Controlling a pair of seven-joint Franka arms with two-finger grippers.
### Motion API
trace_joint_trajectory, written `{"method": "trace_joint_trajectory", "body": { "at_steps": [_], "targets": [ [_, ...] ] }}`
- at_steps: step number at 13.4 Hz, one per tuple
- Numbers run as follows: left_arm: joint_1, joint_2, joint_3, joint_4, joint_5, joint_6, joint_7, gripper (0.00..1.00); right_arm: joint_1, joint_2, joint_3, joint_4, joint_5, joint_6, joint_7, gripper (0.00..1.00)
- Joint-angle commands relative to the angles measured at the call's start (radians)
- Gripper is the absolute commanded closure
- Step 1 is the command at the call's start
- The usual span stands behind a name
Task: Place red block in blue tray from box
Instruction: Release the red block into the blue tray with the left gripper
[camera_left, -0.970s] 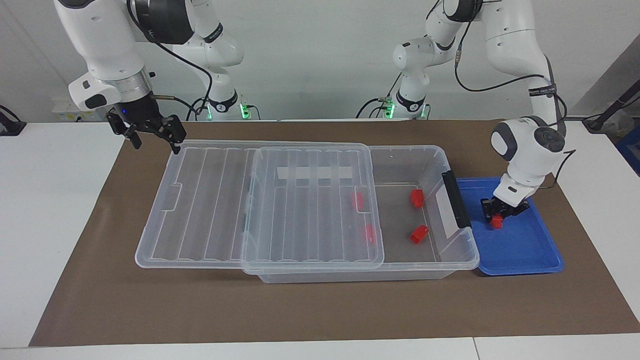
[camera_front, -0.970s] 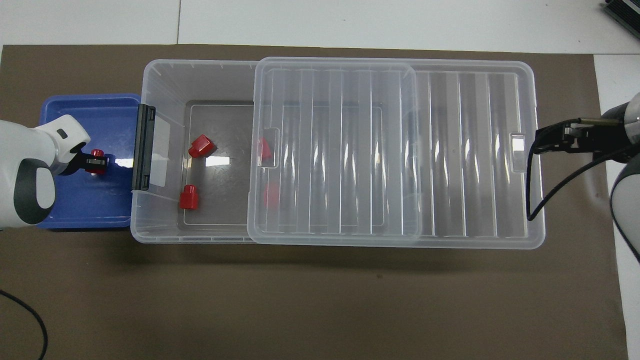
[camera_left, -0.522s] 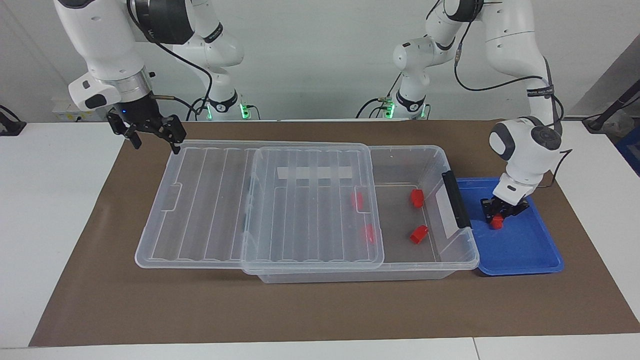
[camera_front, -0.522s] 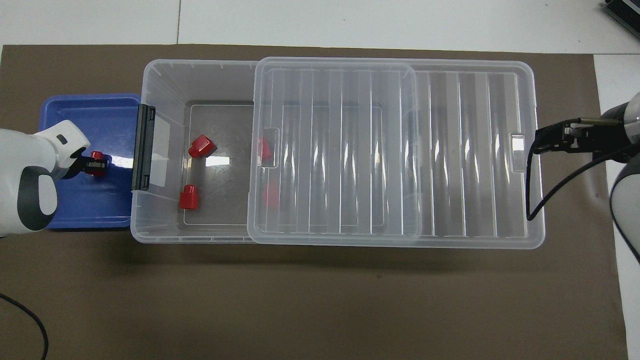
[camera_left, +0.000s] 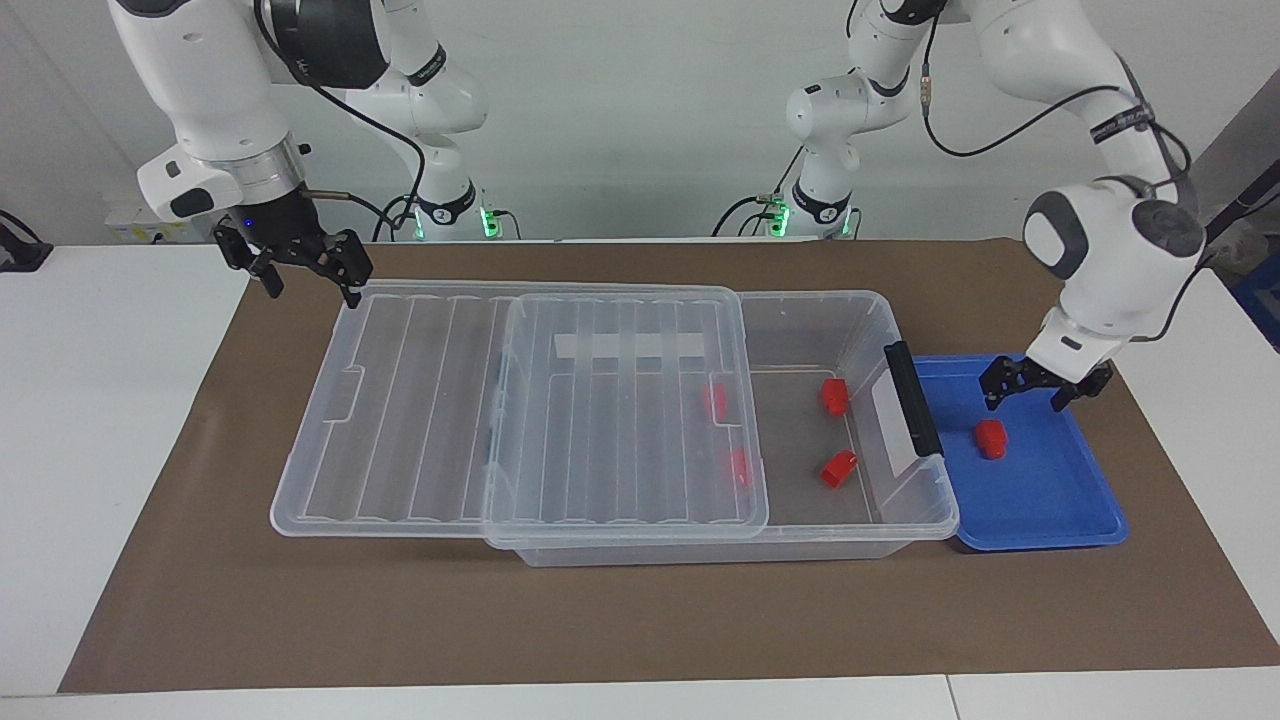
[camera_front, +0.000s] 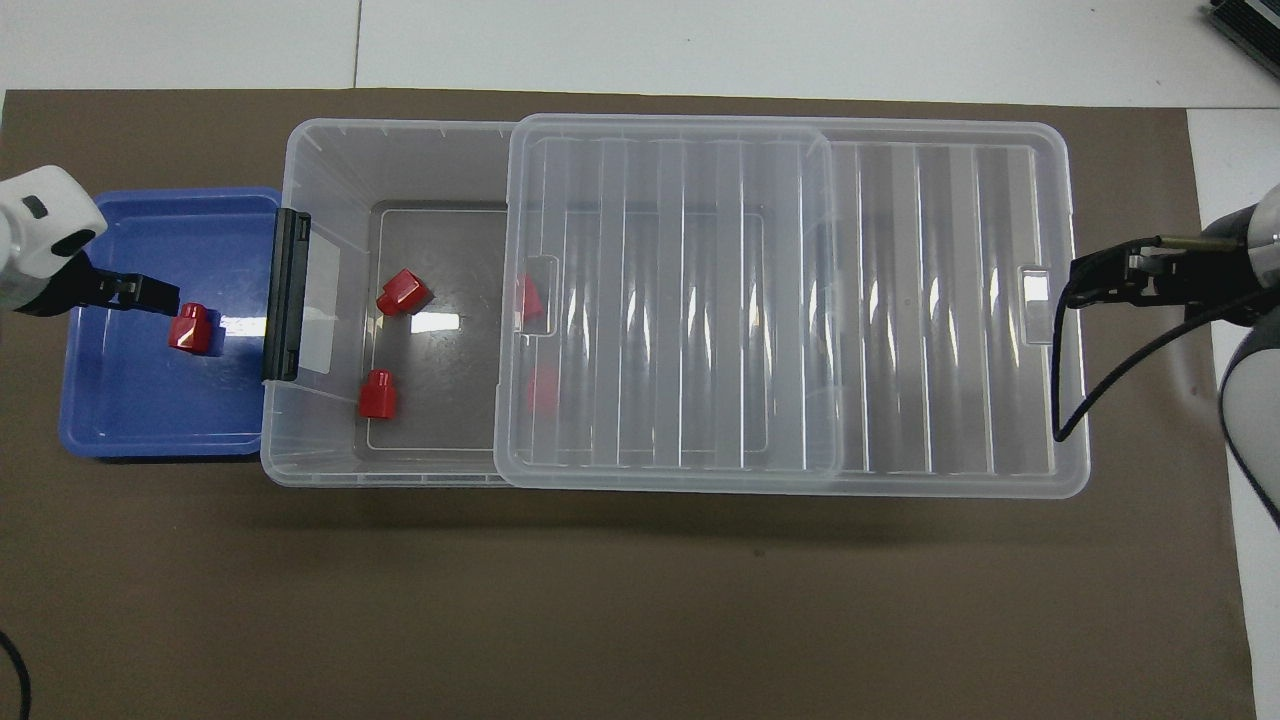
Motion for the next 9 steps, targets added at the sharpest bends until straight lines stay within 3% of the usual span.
{"method": "trace_joint_trajectory", "body": {
  "at_steps": [1,4,9],
  "targets": [
    [-0.031,-0.112,0.007,0.094,-0.037,-0.216,-0.007,0.0,-0.007,0.0,0.004,0.006,0.002,-0.014,0.014,0.0],
    [-0.042,-0.241,-0.01,0.087,-0.037,-0.331,-0.017,0.0,-0.007,-0.001,0.004,0.006,0.002,-0.012,0.017,0.0],
    [-0.088,-0.277,-0.015,0.052,-0.041,-0.335,-0.047,0.0,-0.032,-0.003,0.004,-0.006,0.013,0.008,0.01,0.0]
  ]
}}
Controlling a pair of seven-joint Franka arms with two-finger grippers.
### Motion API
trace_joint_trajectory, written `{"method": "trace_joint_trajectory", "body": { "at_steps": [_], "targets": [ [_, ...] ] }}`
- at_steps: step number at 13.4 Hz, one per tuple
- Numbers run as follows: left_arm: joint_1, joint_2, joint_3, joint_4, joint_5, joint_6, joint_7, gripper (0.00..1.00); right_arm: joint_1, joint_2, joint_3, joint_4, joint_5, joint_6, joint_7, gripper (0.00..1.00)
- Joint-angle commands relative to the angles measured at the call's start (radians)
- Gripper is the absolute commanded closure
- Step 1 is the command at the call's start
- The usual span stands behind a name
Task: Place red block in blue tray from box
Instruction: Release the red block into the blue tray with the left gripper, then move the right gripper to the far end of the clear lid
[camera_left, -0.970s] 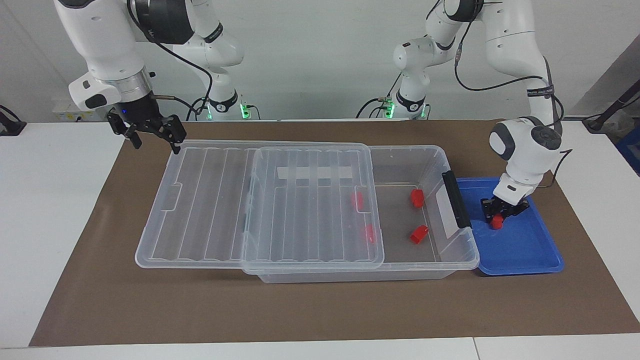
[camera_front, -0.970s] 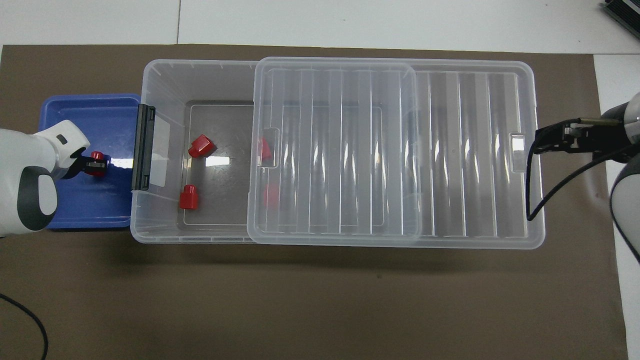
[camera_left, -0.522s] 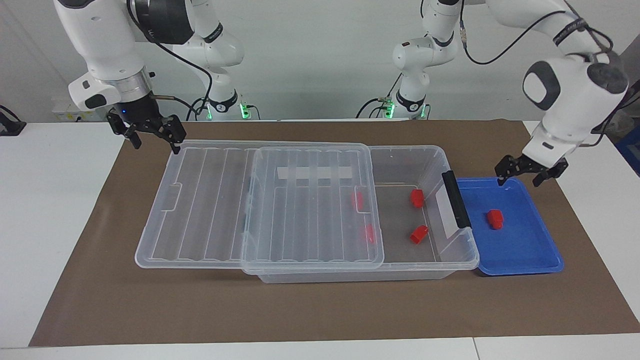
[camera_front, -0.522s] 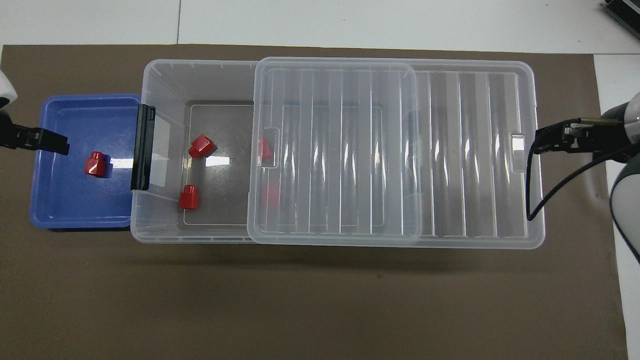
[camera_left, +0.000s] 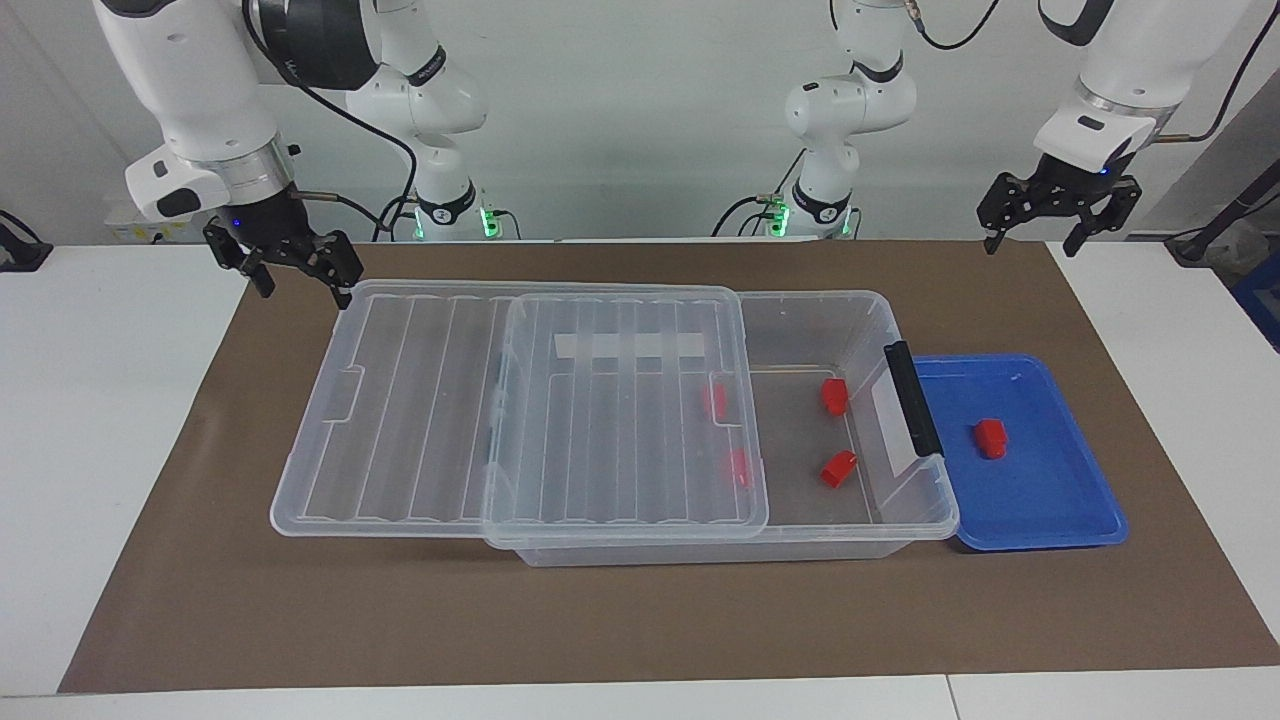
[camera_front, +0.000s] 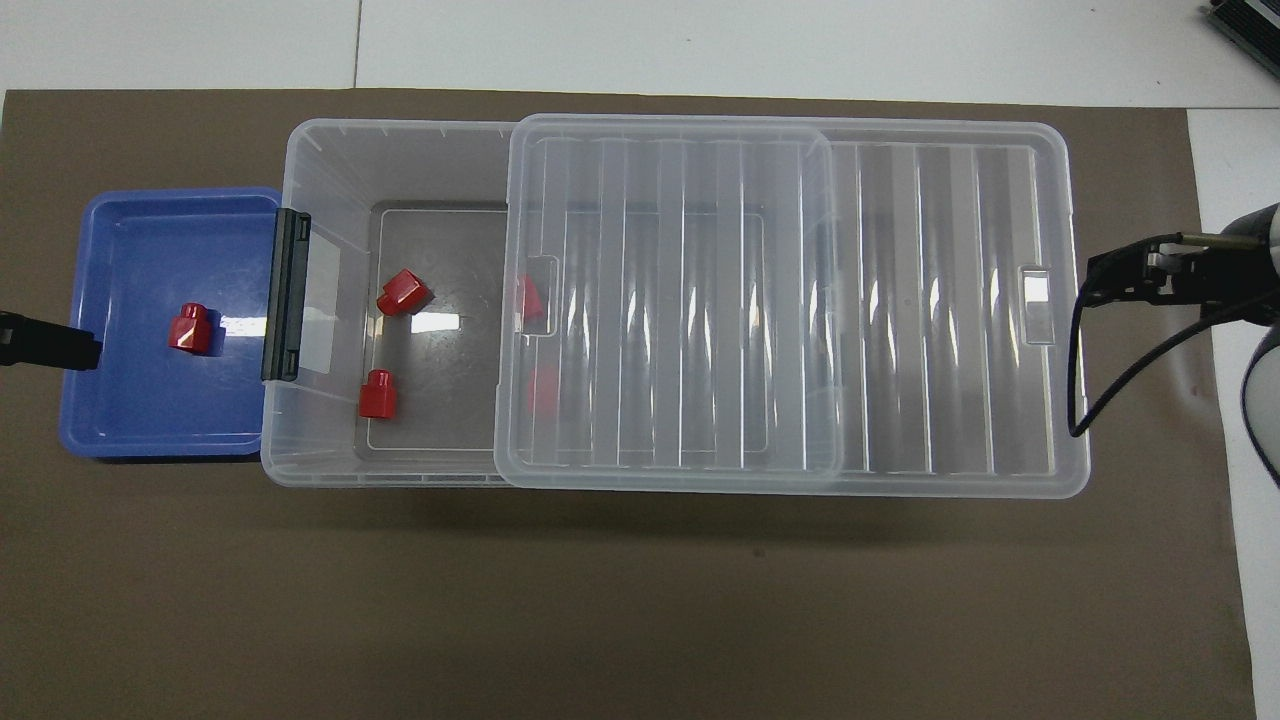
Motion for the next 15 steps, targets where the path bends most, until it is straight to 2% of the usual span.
{"method": "trace_joint_trajectory", "body": {
  "at_steps": [1,2,3,4,6,9,10,12,15],
  "targets": [
    [0.0,-0.012,0.008,-0.028,-0.013,0.008,-0.012,0.0,-0.008,-0.009,0.005,-0.035,0.014,0.044,0.011,0.04],
    [-0.001,-0.011,0.008,-0.022,-0.013,0.013,-0.015,0.0,-0.008,-0.018,0.005,-0.067,0.014,0.084,0.01,0.22],
    [-0.003,-0.009,0.008,-0.014,-0.015,0.014,-0.018,0.0,-0.013,-0.02,0.005,-0.102,0.014,0.124,0.008,0.53],
    [-0.012,-0.011,0.006,-0.019,-0.015,0.019,-0.029,0.0,-0.039,-0.021,0.005,-0.136,0.014,0.171,0.001,1.0],
    [-0.029,-0.009,0.004,-0.017,-0.019,0.029,-0.138,0.0,-0.065,-0.021,0.003,-0.185,0.014,0.242,0.007,1.0],
    [-0.049,-0.014,0.011,-0.029,-0.022,0.028,-0.162,0.0,-0.122,-0.003,0.002,-0.243,0.014,0.375,0.007,1.0],
    [-0.073,-0.012,0.041,-0.029,-0.024,0.026,-0.161,0.0,-0.139,0.009,0.003,-0.266,0.014,0.42,0.007,1.0],
    [-0.16,-0.006,0.105,-0.017,-0.024,0.026,-0.171,0.0,-0.155,0.048,0.003,-0.273,0.014,0.477,0.002,1.0],
    [-0.178,-0.008,0.107,-0.016,-0.024,-0.001,-0.219,0.0,-0.18,0.103,0.003,-0.273,0.014,0.544,0.001,1.0]
  ]
}}
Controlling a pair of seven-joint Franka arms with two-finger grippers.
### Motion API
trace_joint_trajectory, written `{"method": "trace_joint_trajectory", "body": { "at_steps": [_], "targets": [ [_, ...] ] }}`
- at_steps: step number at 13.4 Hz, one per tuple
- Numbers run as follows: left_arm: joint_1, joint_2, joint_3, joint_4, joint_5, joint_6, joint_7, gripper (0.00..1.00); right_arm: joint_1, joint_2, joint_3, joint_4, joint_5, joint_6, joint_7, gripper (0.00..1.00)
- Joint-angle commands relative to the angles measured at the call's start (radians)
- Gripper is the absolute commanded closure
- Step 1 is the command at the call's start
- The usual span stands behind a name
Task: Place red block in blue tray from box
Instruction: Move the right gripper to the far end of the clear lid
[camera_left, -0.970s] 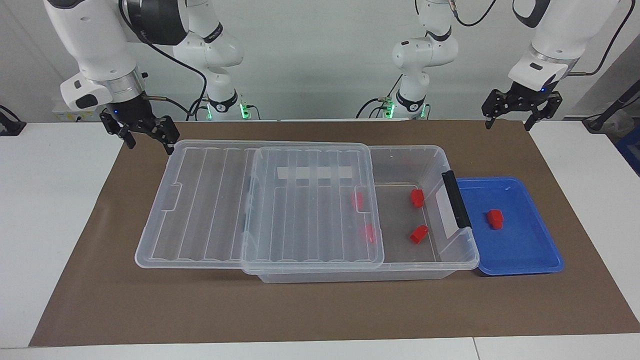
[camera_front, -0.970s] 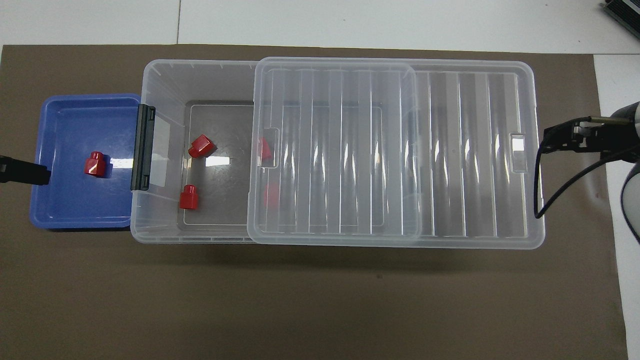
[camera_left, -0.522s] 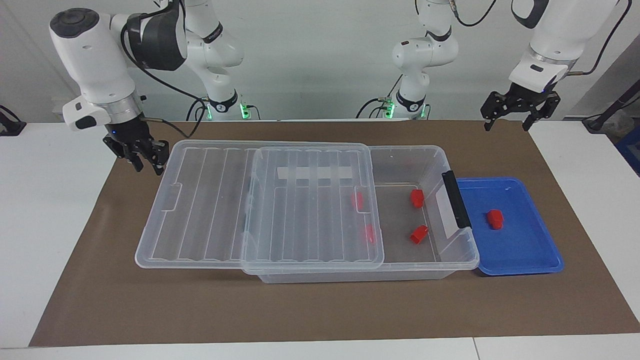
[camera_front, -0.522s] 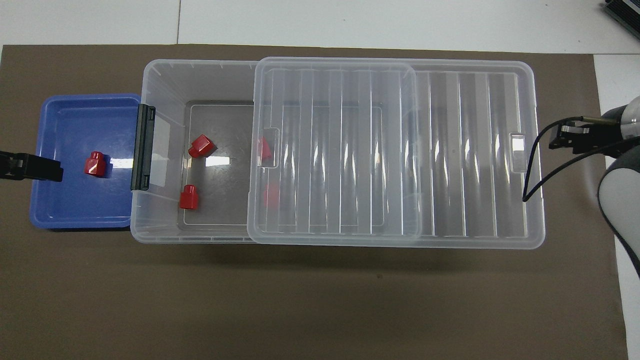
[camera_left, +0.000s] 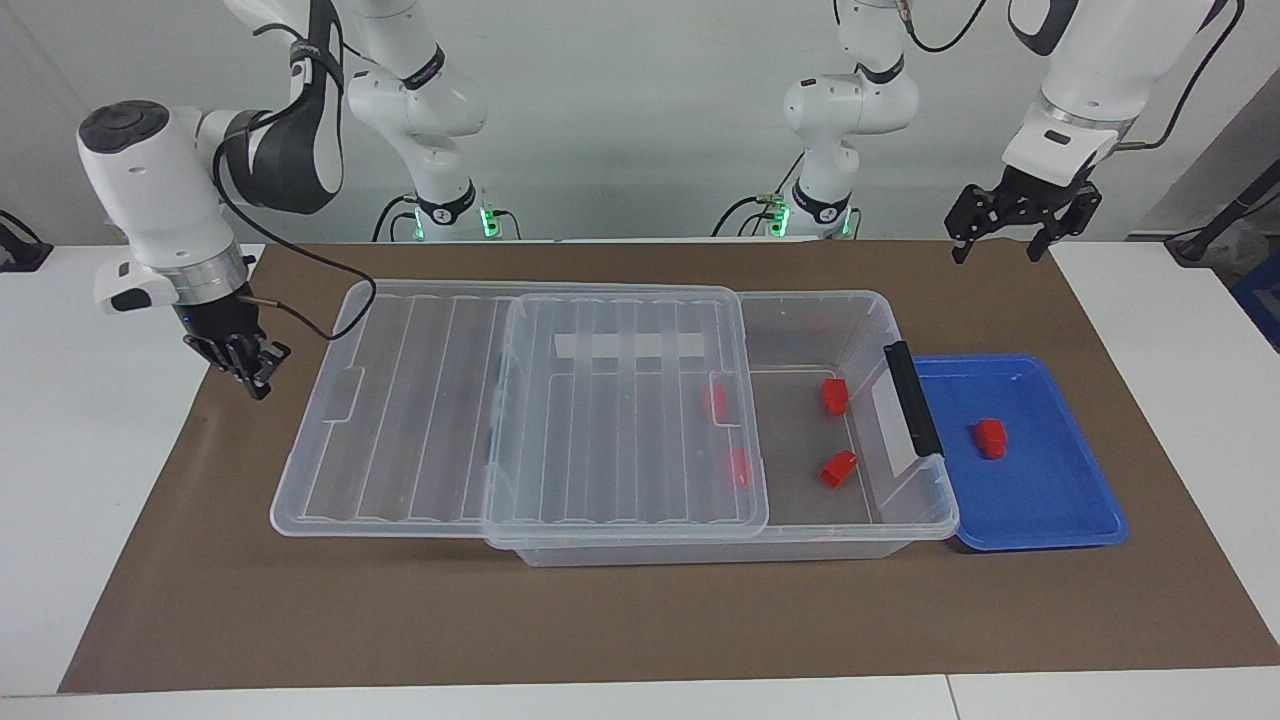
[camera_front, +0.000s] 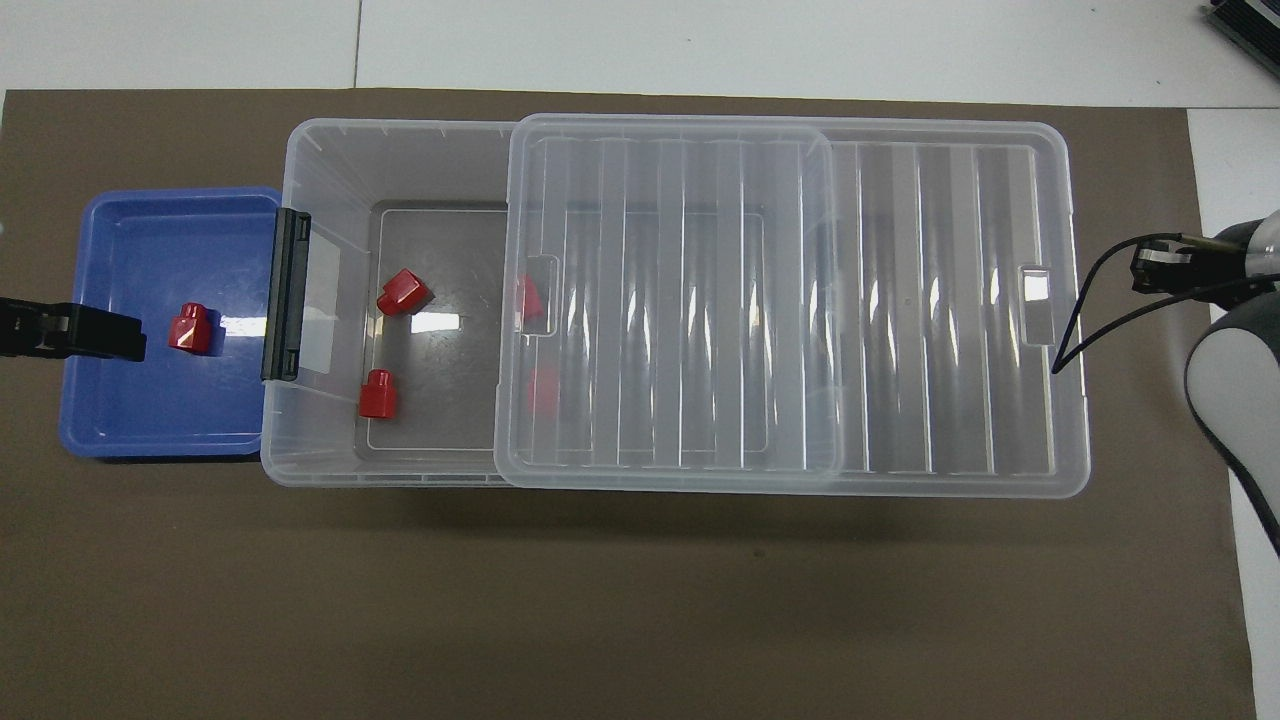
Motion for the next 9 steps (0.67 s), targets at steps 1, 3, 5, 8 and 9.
{"method": "trace_joint_trajectory", "body": {
  "at_steps": [1,3,5,8,9],
  "targets": [
    [-0.028,-0.007,0.016,-0.004,-0.016,-0.009,-0.029,0.0,-0.022,0.034,0.009,-0.006,0.012,0.041,0.001,1.0],
    [-0.028,-0.007,0.027,-0.007,-0.016,-0.003,-0.023,0.0,-0.02,0.045,0.009,-0.008,0.012,0.052,0.002,1.0],
    [-0.031,-0.009,0.019,-0.008,-0.016,0.0,-0.026,0.0,-0.019,0.05,0.009,-0.02,0.012,0.051,0.008,1.0],
    [-0.028,-0.015,0.016,-0.011,-0.016,0.005,-0.017,0.0,-0.005,0.05,0.01,-0.026,0.012,0.051,0.013,1.0],
    [-0.029,-0.015,0.018,-0.012,-0.016,0.005,-0.017,0.0,-0.002,0.05,0.009,-0.026,0.012,0.051,0.013,1.0]
  ]
}}
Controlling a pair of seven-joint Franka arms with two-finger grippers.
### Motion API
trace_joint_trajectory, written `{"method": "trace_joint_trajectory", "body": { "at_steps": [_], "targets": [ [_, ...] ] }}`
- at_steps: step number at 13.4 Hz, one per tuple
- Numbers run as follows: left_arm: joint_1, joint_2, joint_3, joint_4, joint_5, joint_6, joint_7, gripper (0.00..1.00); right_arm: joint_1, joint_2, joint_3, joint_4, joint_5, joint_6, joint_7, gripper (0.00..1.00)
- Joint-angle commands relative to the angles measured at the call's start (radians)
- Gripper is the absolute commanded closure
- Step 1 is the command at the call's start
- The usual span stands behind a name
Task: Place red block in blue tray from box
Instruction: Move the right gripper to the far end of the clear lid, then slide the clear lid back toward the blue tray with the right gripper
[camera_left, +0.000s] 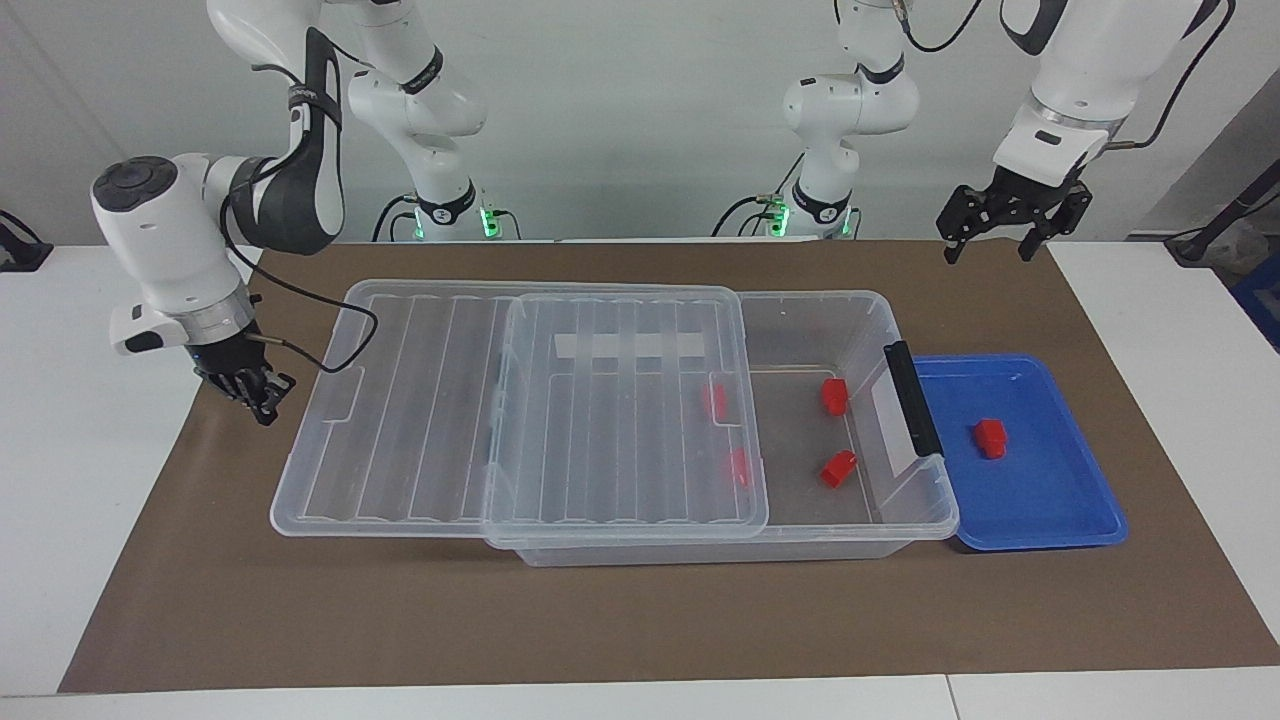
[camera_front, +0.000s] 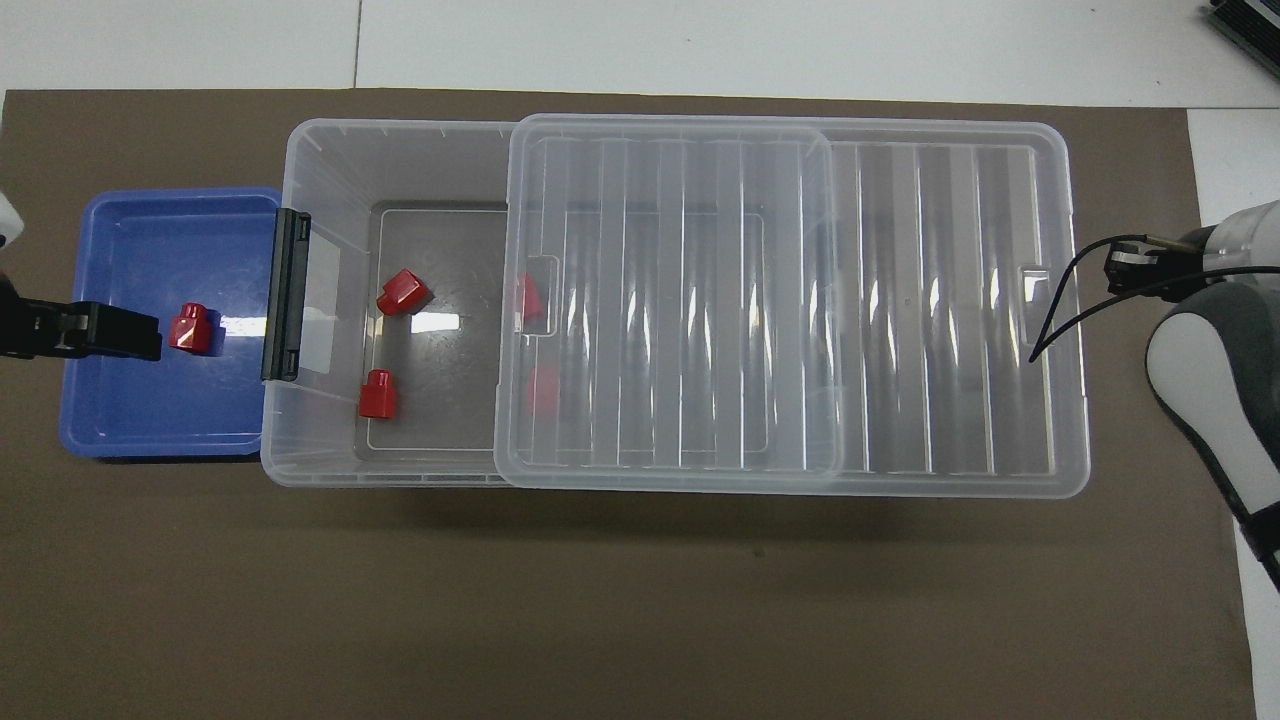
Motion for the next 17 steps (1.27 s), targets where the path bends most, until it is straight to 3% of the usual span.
{"method": "trace_joint_trajectory", "body": {
  "at_steps": [1,6,12,17],
  "targets": [
    [-0.018,-0.017,0.015,-0.012,-0.014,0.002,-0.005,0.0,0.0,-0.004,0.007,-0.015,0.012,0.022,0.011,1.0],
    [-0.008,-0.018,0.014,-0.014,-0.014,-0.004,-0.002,0.0,0.017,-0.003,0.026,-0.006,0.045,0.004,0.002,1.0],
    [-0.017,-0.013,0.014,-0.015,-0.022,0.095,-0.01,0.0,0.146,-0.003,0.027,0.0,0.09,-0.033,0.005,1.0],
    [-0.02,-0.013,0.014,-0.02,-0.023,0.091,-0.002,0.0,0.25,-0.007,0.027,-0.004,0.124,-0.033,0.005,1.0]
  ]
}}
